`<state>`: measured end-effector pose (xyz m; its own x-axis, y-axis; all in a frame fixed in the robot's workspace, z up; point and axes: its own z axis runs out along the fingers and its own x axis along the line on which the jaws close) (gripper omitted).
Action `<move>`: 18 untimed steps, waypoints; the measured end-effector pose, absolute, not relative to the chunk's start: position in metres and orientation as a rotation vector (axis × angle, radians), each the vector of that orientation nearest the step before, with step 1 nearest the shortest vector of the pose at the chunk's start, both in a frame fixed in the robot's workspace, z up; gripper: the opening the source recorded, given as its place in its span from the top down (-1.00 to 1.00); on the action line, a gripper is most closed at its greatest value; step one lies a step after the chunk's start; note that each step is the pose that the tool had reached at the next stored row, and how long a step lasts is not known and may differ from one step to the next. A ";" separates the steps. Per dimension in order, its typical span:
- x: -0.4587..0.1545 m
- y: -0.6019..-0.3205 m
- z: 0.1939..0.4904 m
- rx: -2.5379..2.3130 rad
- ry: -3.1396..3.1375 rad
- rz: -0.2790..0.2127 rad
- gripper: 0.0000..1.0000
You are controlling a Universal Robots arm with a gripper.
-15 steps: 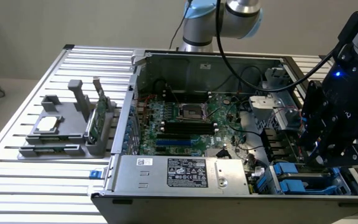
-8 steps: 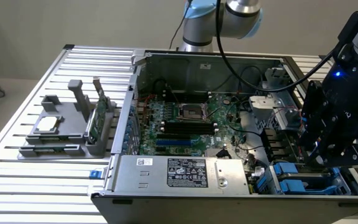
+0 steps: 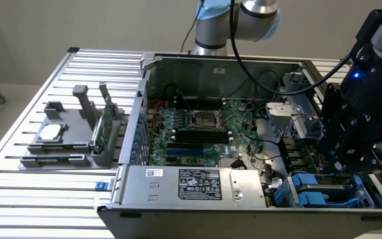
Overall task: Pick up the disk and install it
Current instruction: 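Insert the second disk wire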
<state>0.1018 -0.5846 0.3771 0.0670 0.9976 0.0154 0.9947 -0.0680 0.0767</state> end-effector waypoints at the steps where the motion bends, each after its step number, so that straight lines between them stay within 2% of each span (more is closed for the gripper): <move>1: 0.102 -0.583 0.377 2.261 2.113 0.099 0.15; 5: 0.104 -0.578 0.375 2.261 2.113 0.099 0.20; 7: 0.106 -0.577 0.374 2.261 2.113 0.099 0.47; 18: 0.110 -0.573 0.364 2.260 2.113 0.100 0.47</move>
<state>0.1098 -0.5734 0.3641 0.0669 0.9976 0.0155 0.9947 -0.0679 0.0776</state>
